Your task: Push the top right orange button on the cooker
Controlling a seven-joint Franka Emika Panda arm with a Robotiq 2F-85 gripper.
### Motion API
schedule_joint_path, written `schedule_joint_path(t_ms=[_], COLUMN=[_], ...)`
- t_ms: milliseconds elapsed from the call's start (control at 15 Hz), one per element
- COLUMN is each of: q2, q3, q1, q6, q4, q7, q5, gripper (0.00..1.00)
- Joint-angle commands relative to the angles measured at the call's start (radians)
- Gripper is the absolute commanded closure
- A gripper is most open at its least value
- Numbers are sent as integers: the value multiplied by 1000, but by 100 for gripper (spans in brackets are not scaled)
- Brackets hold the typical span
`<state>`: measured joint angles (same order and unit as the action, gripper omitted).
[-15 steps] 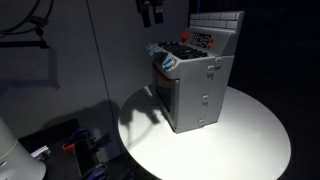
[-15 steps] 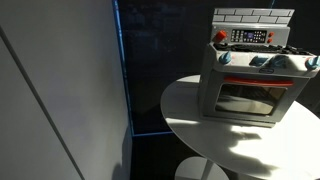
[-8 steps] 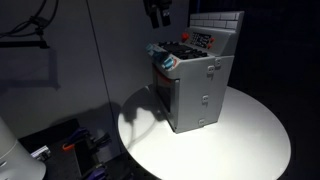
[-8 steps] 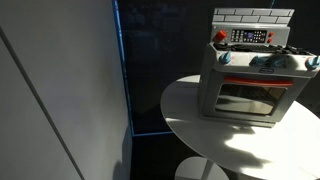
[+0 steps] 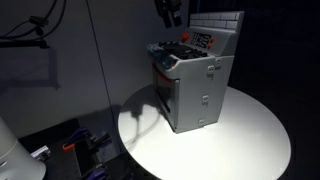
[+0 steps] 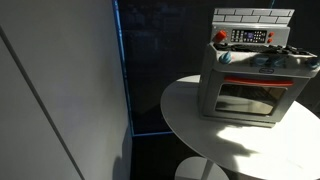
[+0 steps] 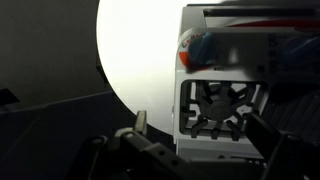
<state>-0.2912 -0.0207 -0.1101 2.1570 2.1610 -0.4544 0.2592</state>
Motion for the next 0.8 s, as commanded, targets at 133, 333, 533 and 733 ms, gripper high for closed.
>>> schedule_joint_path(t_ms=[133, 333, 533, 733], q2=[93, 147, 206, 267], q3=[-15, -8, 1, 14], q1=[-19, -13, -7, 1], q6=[43, 56, 65, 77], q4=[-78, -121, -174, -227], q7=[-91, -110, -120, -130], q5=[55, 57, 63, 70], gripper=[0, 0, 0, 0])
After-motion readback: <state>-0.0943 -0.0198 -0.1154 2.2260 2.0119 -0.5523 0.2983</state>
